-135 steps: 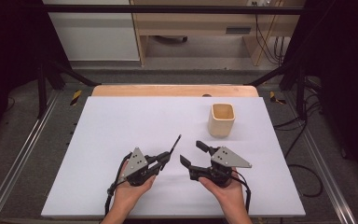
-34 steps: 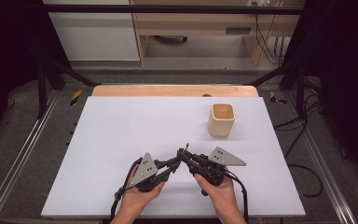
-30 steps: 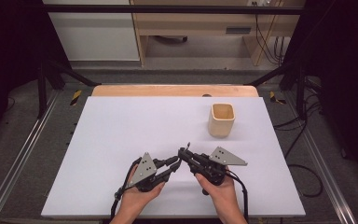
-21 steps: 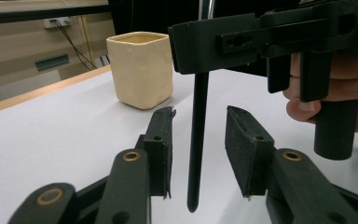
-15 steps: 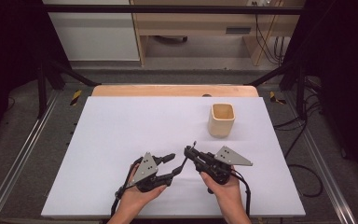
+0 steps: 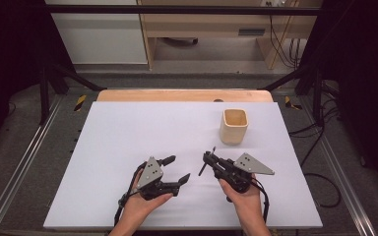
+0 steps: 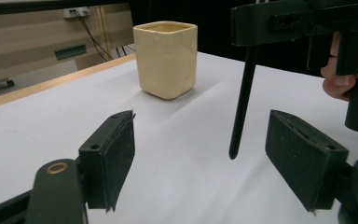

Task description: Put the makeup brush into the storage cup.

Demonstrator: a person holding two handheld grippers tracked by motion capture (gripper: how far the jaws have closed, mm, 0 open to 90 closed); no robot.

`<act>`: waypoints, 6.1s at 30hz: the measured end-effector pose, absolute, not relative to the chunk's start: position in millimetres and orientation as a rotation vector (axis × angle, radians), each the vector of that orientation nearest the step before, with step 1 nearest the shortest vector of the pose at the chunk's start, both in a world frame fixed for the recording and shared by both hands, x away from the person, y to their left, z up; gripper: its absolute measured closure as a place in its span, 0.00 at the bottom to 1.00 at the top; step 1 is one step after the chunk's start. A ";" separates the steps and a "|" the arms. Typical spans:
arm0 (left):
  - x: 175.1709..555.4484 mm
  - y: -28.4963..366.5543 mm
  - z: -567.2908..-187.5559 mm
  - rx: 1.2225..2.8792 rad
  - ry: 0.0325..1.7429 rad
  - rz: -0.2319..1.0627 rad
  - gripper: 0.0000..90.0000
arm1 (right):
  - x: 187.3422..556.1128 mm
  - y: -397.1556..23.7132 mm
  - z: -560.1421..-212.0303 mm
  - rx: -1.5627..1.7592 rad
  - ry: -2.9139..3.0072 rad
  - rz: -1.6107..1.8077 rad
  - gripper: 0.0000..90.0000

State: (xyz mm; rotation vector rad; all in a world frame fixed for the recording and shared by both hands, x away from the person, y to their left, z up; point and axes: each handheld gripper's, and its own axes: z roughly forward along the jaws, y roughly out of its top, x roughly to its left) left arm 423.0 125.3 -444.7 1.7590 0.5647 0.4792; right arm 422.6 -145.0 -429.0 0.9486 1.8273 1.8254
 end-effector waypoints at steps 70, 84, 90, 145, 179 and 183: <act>436.8 277.4 -437.0 1.539 0.716 0.591 0.05 | 448.4 -199.3 -368.2 0.881 1.800 1.435 0.92; 437.4 278.8 -438.9 1.548 0.713 0.587 0.05 | 461.1 -209.8 -335.7 0.853 1.771 1.444 0.92; 437.7 281.1 -439.2 1.546 0.707 0.581 0.05 | 470.2 -211.4 -326.4 0.853 1.746 1.458 0.92; 438.1 281.1 -440.9 1.553 0.680 0.574 0.05 | 538.7 -217.9 -325.5 0.932 1.682 1.409 0.92; 436.8 284.6 -440.7 1.534 0.681 0.624 0.04 | 554.9 -214.6 -361.1 0.993 1.723 1.365 0.92; 436.8 284.0 -441.0 1.536 0.680 0.624 0.04 | 554.8 -214.7 -362.0 0.993 1.724 1.365 0.92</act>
